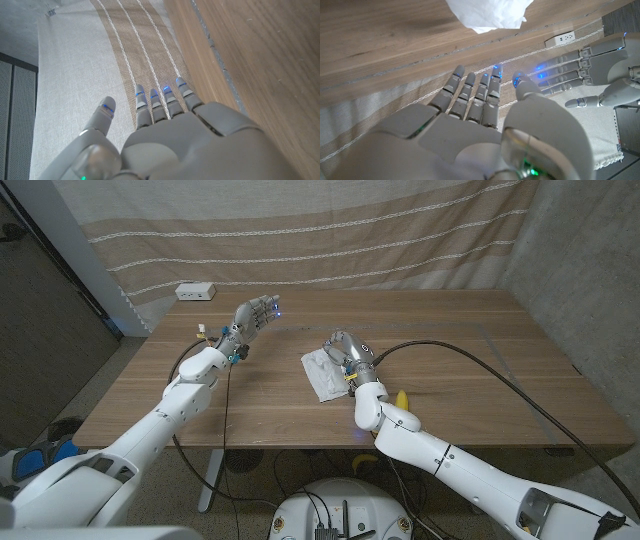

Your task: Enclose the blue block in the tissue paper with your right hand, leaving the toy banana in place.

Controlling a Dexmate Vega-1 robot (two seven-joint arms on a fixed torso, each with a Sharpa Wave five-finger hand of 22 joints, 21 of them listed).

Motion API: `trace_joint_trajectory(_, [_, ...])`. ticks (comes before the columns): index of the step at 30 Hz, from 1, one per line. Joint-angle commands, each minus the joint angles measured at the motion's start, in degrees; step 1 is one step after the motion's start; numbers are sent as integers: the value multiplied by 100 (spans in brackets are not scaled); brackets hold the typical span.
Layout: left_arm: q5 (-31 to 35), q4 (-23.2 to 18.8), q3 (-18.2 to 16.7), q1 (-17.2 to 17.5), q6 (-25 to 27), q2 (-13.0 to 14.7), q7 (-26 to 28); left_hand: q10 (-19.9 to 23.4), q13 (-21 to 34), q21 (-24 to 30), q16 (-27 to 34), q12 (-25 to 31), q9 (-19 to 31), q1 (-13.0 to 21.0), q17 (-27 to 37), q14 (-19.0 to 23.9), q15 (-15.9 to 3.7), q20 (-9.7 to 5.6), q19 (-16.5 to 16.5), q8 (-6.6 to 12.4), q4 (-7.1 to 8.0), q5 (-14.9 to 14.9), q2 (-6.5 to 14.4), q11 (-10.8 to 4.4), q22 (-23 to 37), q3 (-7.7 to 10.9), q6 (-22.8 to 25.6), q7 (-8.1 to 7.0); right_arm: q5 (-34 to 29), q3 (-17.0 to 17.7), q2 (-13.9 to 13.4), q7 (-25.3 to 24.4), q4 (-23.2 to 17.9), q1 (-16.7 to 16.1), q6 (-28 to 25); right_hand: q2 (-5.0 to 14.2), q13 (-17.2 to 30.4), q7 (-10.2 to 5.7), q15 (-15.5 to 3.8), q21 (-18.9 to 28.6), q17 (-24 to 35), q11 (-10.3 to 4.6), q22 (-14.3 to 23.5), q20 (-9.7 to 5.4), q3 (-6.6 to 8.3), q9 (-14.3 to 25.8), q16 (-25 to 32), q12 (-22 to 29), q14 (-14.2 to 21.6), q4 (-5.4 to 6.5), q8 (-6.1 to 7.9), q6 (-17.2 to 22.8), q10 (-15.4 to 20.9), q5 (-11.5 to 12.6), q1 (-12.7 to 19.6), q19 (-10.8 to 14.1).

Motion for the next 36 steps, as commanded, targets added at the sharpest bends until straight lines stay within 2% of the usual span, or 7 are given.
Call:
trace_joint_trajectory(1, [6, -367, -10, 191, 81, 188, -29, -2, 22, -30, 30, -12, 25, 27, 5, 48, -2, 14, 31, -24, -30, 10, 282, 39, 8, -6, 0, 22, -458, 48, -391, -42, -472, -455, -139, -84, 7, -122, -512, 21, 5, -64, 12, -42, 39, 13, -49, -58, -112, -51, -44, -9, -60, 13, 173, 7])
trace_joint_trajectory(5, [5, -526, -22, 286, 102, 235, 27, -20, 23, -30, 30, -27, 27, 9, 9, 50, -1, 19, 33, -41, -18, 10, 273, 62, 8, -11, -12, 33, -645, 33, -563, 91, -644, -545, -223, -143, -6, -262, -546, 13, -17, -168, 5, -92, 93, 16, -97, -105, -206, -91, -43, -5, -171, -7, 460, 8])
trace_joint_trajectory(9, [19, -650, -33, 377, 87, 274, 78, -38, 24, -30, 29, -39, 27, -3, 12, 46, 0, 20, 37, -51, -7, 10, 272, 68, 8, -14, -18, 38, -775, 32, -739, 298, -804, -610, -255, -190, -20, -403, -536, -9, -22, -227, 0, -156, 104, 21, -169, -179, -393, -57, -80, -104, -379, -52, 667, -24])
trace_joint_trajectory(17, [19, -879, -73, 549, 93, 335, 218, -57, 25, -32, 25, -56, 29, -27, 16, 37, -4, 17, 37, -70, 10, 10, 263, 59, 8, -22, -30, 40, -1016, 67, -986, 591, -1014, -738, -284, -293, -35, -469, -442, -33, -27, -229, -3, -181, 53, 26, -243, -242, -582, -22, -132, -256, -623, -133, 773, -57])
trace_joint_trajectory(25, [12, -1001, -88, 636, 105, 363, 283, -66, 27, -32, 25, -69, 30, -47, 18, 39, -8, 23, 41, -86, 23, 10, 251, 64, 9, -28, -38, 40, -1267, 122, -1242, 899, -1243, -874, -351, -335, -43, -540, -431, -44, -27, -228, -5, -187, 31, 28, -262, -251, -634, -19, -158, -342, -716, -185, 833, -64])
trace_joint_trajectory(36, [-18, -998, -119, 676, 34, 333, 310, -82, 28, -33, 24, -86, 32, -72, 21, 40, -9, 22, 46, -101, 44, 13, 244, 76, 9, -34, -33, 38, -1593, 177, -1395, 1222, -1374, -978, -477, -393, -58, -659, -435, -63, -32, -249, -6, -211, 18, 29, -293, -258, -709, -27, -227, -568, -859, -276, 984, -79])
